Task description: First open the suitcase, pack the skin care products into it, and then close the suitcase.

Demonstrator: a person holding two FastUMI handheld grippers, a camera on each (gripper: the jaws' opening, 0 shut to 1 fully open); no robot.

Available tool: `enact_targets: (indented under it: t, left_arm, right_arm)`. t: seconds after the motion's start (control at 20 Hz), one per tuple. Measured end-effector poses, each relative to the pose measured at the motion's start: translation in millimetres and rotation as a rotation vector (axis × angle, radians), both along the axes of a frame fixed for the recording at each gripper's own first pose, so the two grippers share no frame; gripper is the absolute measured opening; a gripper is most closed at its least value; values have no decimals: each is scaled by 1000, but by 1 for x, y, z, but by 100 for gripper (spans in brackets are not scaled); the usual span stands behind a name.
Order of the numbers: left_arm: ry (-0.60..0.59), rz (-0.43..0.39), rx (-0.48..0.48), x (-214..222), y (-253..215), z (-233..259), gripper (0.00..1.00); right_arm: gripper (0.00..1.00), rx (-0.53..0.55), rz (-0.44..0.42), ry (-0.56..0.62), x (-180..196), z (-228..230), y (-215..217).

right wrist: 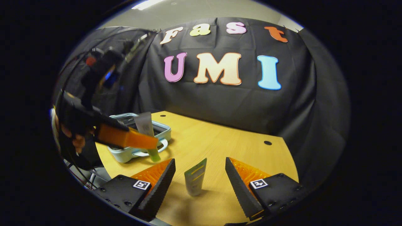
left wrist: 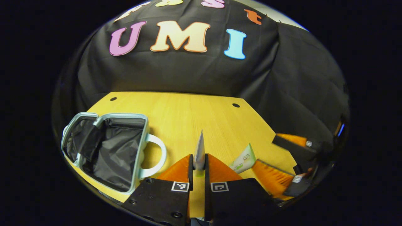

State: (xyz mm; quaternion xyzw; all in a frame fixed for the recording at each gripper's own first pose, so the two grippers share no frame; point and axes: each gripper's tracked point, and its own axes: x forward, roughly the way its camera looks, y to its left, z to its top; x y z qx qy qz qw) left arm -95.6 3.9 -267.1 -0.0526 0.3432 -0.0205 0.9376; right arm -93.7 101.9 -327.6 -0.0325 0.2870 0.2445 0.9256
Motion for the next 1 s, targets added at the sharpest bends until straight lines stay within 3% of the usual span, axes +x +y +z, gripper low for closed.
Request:
enact_targets:
  t: [0.2,0.35,0.45,0.55,0.6,0.75,1.0]
  left_arm:
    - [-16,44,41,-15,19,29,11]
    - [-13,70,70,-26,32,40,10]
    - [-8,100,70,-32,41,43,11]
    - [-2,131,78,-35,54,46,11]
    - [4,145,86,-38,62,45,11]
    - [2,174,91,-37,88,51,11]
    - [45,227,119,-38,155,39,11]
  right_arm:
    - [98,2,-18,83,-5,-44,6]
    - [92,-17,-51,135,-7,-74,4]
    - [85,-21,-74,178,-6,-90,1]
    - [67,-14,-86,217,-10,-96,1]
    - [40,4,-87,228,-11,-91,2]
    - [27,30,-71,280,-11,-90,6]
    - [27,89,-97,291,5,-44,31]
